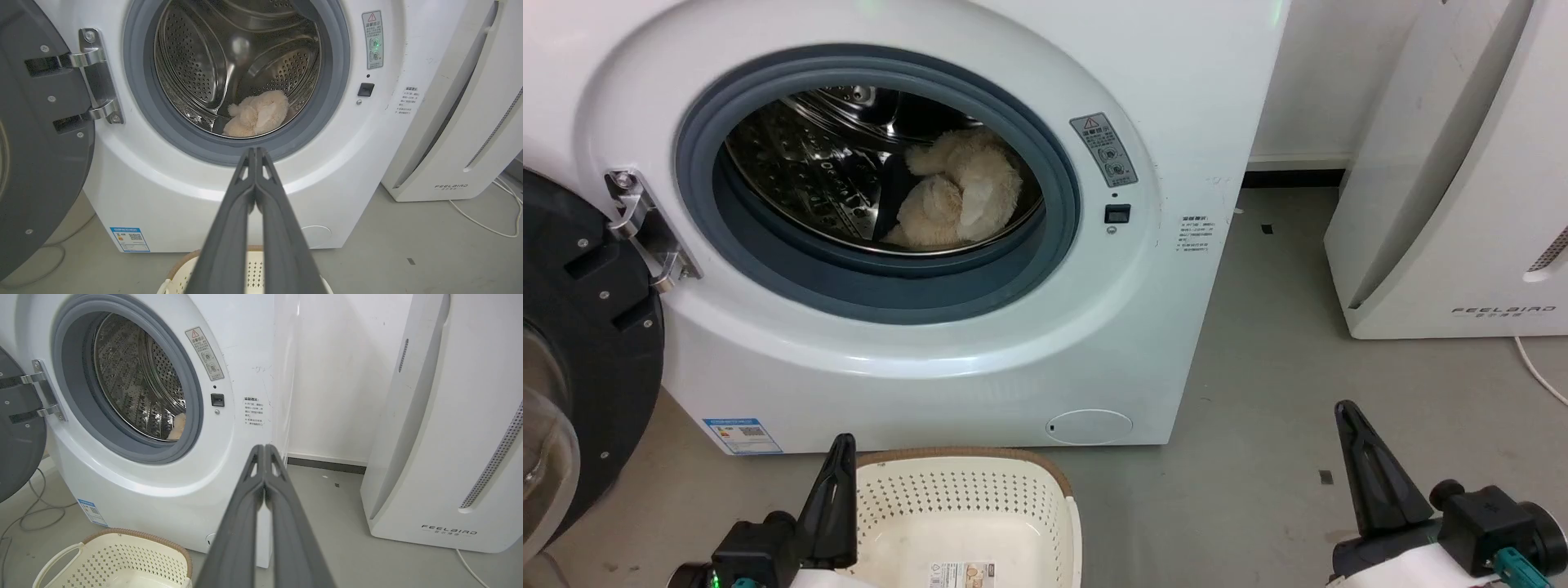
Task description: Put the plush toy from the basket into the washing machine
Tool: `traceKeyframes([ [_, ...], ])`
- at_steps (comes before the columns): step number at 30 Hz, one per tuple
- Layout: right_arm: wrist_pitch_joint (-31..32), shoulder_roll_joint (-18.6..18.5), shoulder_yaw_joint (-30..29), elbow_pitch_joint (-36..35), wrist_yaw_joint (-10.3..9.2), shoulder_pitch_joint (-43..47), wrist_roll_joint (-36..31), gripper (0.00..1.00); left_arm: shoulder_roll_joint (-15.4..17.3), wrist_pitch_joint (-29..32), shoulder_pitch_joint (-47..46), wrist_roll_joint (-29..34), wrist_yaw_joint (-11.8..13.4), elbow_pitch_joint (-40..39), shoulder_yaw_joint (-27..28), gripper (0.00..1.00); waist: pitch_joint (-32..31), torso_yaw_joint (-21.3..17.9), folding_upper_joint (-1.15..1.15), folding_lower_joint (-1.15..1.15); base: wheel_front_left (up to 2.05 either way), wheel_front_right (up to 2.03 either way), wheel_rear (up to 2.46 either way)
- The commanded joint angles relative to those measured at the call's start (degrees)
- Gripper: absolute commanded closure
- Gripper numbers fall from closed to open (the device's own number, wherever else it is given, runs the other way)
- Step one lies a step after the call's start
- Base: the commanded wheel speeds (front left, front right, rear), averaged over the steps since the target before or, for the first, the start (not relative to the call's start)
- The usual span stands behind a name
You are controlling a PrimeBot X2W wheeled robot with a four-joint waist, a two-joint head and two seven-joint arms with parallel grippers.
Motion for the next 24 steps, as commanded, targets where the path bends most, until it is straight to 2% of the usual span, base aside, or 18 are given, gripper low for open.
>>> traceKeyframes([
  [1,0.30,0.00,0.03,-0.12,0.00,-0.20,-0.11,1.00,-0.31,0.27,-0.40,0.62,-0.19,-0.13,0.26,1.00,-0.01,0.01,0.00,0.00,0.00,0.00,0.00],
  [24,3.12,0.00,0.10,-0.37,-0.02,-0.66,-0.51,1.00,-1.20,3.07,-1.33,3.05,-0.64,-0.46,1.60,1.00,-0.49,0.23,0.00,0.00,0.00,0.00,0.00],
])
